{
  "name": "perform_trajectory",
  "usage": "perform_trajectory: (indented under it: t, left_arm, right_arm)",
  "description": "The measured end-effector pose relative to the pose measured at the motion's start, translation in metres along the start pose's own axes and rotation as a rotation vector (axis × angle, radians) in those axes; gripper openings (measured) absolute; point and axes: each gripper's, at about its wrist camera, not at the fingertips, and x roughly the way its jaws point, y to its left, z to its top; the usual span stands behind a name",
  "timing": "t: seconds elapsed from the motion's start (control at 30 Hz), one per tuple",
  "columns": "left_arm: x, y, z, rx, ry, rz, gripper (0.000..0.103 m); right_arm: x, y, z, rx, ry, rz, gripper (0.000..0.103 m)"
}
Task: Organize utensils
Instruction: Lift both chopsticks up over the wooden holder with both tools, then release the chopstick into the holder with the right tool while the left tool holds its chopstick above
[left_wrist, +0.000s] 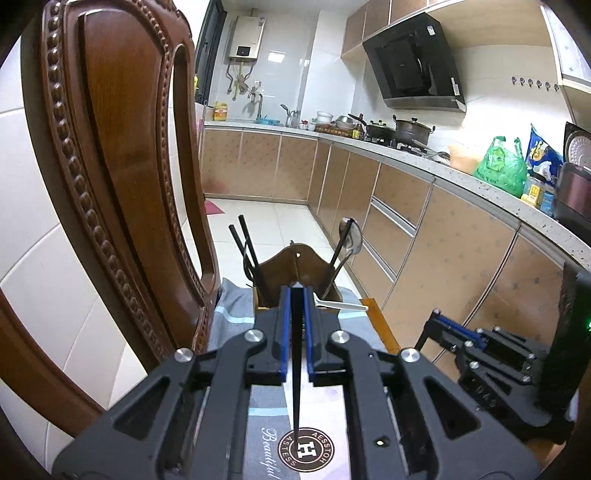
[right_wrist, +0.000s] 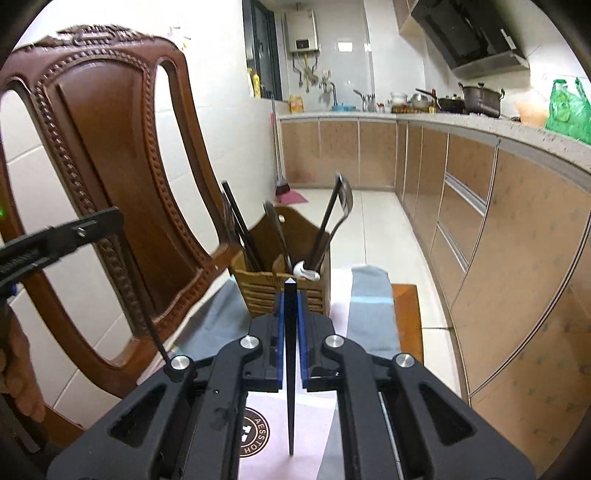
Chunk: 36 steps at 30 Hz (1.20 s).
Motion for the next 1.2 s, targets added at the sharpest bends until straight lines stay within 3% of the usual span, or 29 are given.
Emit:
perform_trajectory:
  t: [0.27, 0.5, 0.63, 0.73, 0.83, 0.97, 1.2]
  left_arm:
    - [-0.009, -0.007, 0.003, 0.012, -0.010, -0.018, 0.007]
    - [-0.003, 0.003, 0.004, -0.013, -0.002, -0.014, 0.007]
    - [0.005, 0.012, 0.003, -0.024, 0.002, 0.000, 0.007]
    - [0.009, 0.022, 0.003, -0.043, 0.010, 0.000, 0.007]
    - [0.013, 0.028, 0.003, -0.051, 0.013, 0.002, 0.007]
    - [0.019, 0.035, 0.001, -0.063, 0.022, 0.004, 0.007]
    - [0.031, 0.044, -0.001, -0.086, 0.047, -0.002, 0.007]
  right_arm:
    - [-0.040, -0.001, 0.021, 0.015, -0.078, 0.018, 0.007]
    - [-0.028, 0.002, 0.023, 0.002, -0.049, 0.026, 0.007]
    - [-0.023, 0.007, 0.053, -0.013, -0.082, 0.031, 0.007]
    - [-0.019, 0.007, 0.093, -0.019, -0.139, 0.022, 0.007]
    - [-0.004, 0.005, 0.135, -0.012, -0.202, 0.008, 0.007]
    - [0.026, -0.001, 0.166, 0.009, -0.248, -0.028, 0.007]
    - [0.102, -0.011, 0.168, 0.057, -0.191, -0.061, 0.007]
